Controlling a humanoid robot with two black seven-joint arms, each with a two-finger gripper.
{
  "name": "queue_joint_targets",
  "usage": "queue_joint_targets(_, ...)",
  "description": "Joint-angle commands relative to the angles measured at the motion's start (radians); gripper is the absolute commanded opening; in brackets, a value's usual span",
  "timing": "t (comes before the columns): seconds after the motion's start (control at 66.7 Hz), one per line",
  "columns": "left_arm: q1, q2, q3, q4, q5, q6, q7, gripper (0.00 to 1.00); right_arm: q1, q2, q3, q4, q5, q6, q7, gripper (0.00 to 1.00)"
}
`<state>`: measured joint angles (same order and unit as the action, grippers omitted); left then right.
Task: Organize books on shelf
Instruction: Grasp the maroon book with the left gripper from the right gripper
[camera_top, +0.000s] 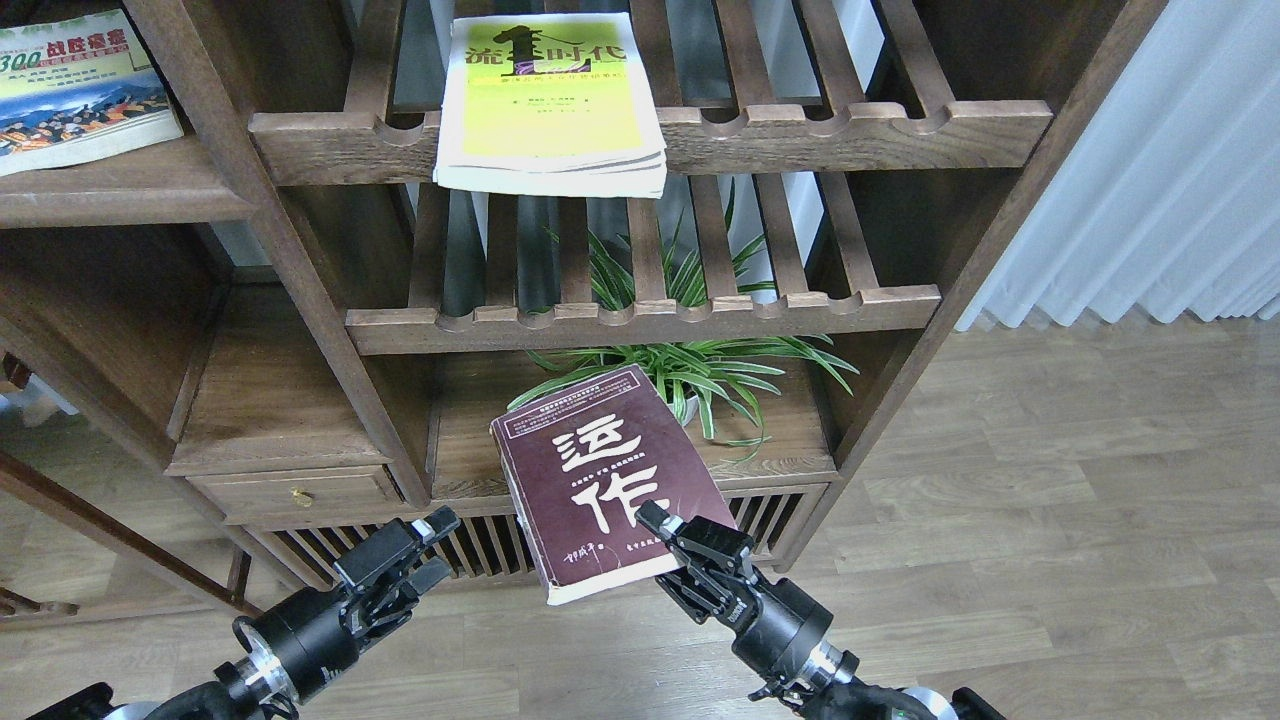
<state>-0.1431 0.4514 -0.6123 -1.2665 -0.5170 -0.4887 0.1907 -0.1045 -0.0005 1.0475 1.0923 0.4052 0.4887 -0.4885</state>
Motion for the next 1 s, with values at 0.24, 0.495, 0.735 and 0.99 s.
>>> queue_joint_targets(0.24, -0.030, -0.076, -0.004, 0.015, 0.005, 0.000, 0.006, 0.99, -0.001, 0.001, -0.012, -0.002, -0.046, 0.000, 0.000, 0.01)
queue_joint_targets(0.495, -0.061, -0.226, -0.007, 0.081, 0.008, 0.000, 0.004, 0.99, -0.001, 0.001, -0.015, 0.006, -0.080, 0.000, 0.000, 0.00)
queue_joint_targets(0.735, -0.069, -0.306, -0.014, 0.104, 0.009, 0.000, 0.001, 0.99, -0.001, 0.001, -0.018, 0.015, -0.075, 0.000, 0.000, 0.00)
queue_joint_targets(0.99, -0.085, -0.323, -0.014, 0.137, 0.011, 0.000, 0.010, 0.99, -0.003, 0.001, -0.040, 0.021, -0.075, 0.000, 0.000, 0.01)
